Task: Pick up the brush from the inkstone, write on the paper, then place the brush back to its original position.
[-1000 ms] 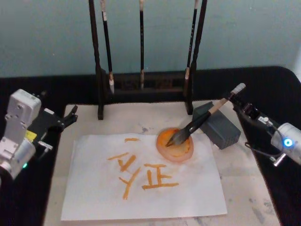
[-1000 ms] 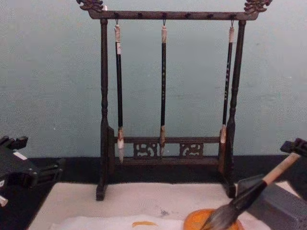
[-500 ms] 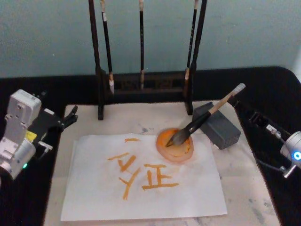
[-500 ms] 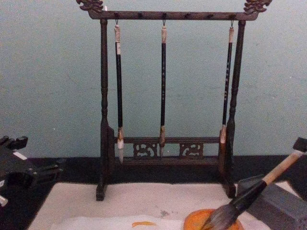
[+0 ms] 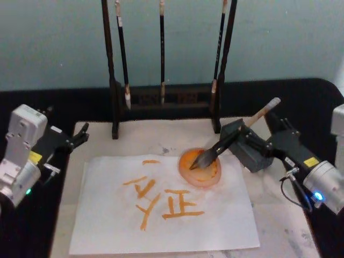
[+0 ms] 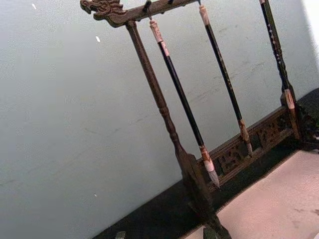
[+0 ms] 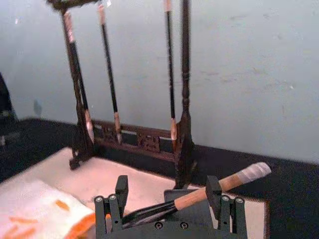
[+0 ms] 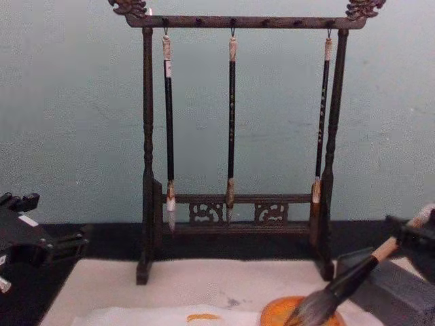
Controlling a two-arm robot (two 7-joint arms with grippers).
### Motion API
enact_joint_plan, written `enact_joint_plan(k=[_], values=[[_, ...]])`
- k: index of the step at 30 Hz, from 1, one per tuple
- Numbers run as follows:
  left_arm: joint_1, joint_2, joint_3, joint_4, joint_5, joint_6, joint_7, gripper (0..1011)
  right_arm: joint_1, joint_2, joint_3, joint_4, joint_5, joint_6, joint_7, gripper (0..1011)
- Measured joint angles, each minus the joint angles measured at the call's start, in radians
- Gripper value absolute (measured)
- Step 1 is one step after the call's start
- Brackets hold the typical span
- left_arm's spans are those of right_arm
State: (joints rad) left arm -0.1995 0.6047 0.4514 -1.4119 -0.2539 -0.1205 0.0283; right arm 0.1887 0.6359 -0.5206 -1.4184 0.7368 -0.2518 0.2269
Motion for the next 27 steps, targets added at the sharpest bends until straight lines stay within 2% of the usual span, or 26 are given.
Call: enact_joint_plan(k=[1,2,3,5,8,12,27], values=[[0.000,0.000,0.000,0.000,0.000,0.000,0.000,1010,0.003,-0.002,-0.009,0.006,-0.047,-0.018,-0.014,1000],[0.000,0.000,0.000,0.000,0.000,0.000,0.000,1010,0.004,-0.003,-0.013,0.009,-0.068,-0.026,-0.021,1000],[0.000,0.000,0.000,0.000,0.000,0.000,0.000,1010,0.004,-0.003,-0.013,0.009,-0.068,-0.026,-0.021,1000],[0.000,0.000,0.000,0.000,0.000,0.000,0.000,1010,0.005,-0.006,-0.026,0.016,-0.143,-0.053,-0.042,1000],[0.000,0.000,0.000,0.000,0.000,0.000,0.000,1010,0.003,-0.008,-0.033,0.018,-0.191,-0.070,-0.054,1000],[0.000,0.000,0.000,0.000,0.000,0.000,0.000,1010,-0.001,-0.012,-0.035,0.018,-0.230,-0.077,-0.067,1000],[0.000,0.000,0.000,0.000,0.000,0.000,0.000,1010,-0.002,-0.012,-0.034,0.018,-0.224,-0.076,-0.066,1000]])
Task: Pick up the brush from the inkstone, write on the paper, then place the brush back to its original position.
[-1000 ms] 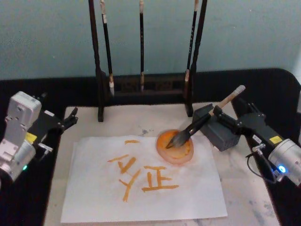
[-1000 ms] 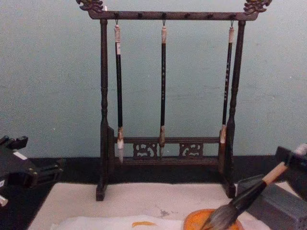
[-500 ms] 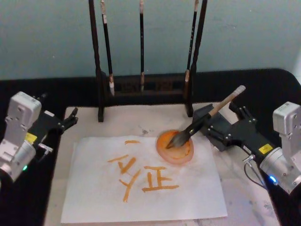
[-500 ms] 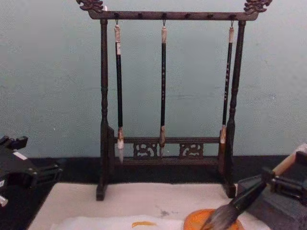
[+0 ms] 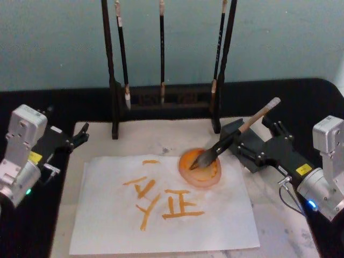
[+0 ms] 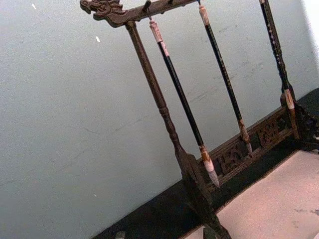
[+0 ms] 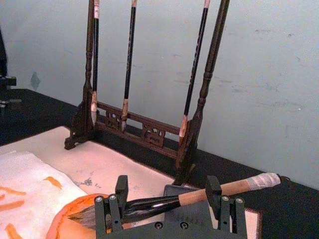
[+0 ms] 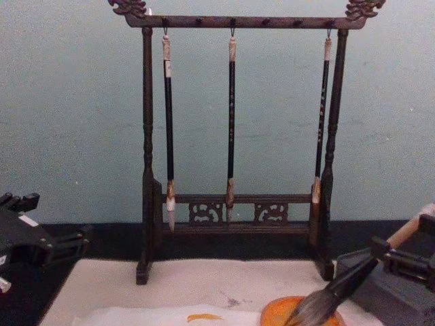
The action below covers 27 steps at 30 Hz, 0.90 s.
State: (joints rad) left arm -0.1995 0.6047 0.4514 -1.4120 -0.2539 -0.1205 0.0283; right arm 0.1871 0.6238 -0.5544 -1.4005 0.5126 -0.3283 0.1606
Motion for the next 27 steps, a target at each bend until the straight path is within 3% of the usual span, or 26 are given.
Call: enact_joint_plan(k=[27], values=[[0.000,0.000,0.000,0.000,0.000,0.000,0.000,1010,0.001,0.001,0.001,0.000,0.008,0.003,0.004,1000]])
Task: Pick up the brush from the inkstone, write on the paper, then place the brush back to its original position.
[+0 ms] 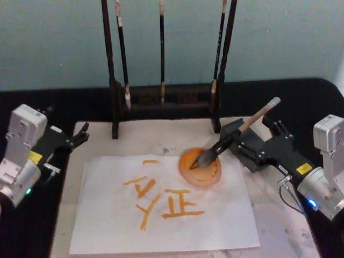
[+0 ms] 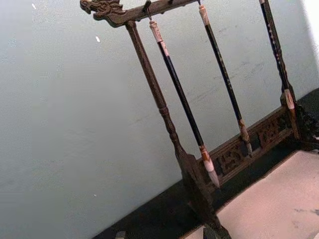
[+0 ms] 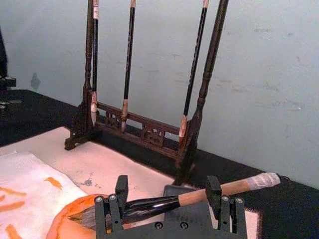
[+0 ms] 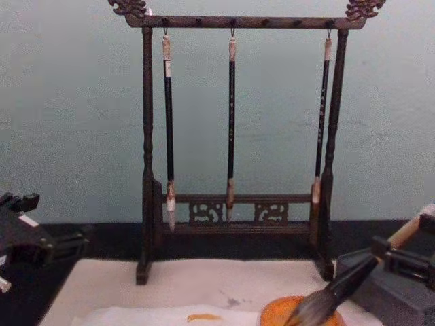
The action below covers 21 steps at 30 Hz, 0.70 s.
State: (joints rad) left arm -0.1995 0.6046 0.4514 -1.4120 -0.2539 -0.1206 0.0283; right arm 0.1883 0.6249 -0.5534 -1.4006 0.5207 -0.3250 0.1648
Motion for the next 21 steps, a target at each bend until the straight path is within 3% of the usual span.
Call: enact_joint_plan(k=[21], values=[[0.000,0.000,0.000,0.000,0.000,0.000,0.000,1010,0.000,0.000,0.000,0.000,0.001,0.000,0.000,1000]])
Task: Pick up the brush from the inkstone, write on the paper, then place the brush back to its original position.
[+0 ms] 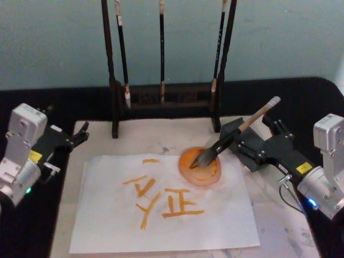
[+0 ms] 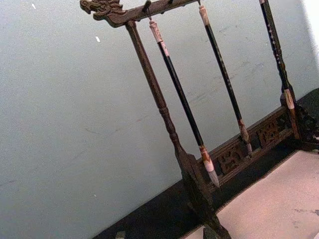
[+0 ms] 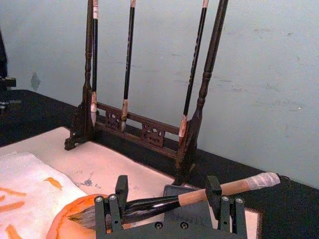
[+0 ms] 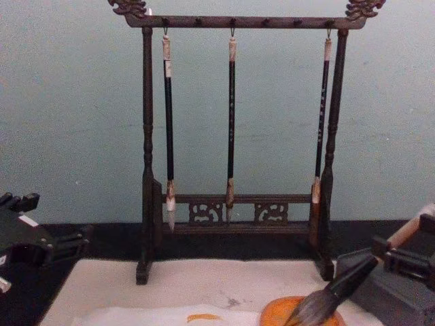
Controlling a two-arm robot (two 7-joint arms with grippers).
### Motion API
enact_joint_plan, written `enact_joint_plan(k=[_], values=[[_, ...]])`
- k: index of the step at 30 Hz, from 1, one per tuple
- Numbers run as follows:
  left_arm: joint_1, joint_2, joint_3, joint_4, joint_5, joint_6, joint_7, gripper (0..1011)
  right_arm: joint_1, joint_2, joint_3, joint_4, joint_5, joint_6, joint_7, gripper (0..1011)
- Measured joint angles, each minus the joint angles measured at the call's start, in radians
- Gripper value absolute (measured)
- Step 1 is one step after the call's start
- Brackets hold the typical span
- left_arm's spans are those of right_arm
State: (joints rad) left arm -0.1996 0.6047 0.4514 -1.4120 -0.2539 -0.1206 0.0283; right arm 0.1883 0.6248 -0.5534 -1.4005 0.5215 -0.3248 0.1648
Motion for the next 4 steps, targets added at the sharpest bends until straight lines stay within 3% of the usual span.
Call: enact_joint_plan(k=[4], values=[[0.000,0.000,0.000,0.000,0.000,0.000,0.000,1010,0.000,0.000,0.000,0.000,0.000,0.000,0.000,1000]])
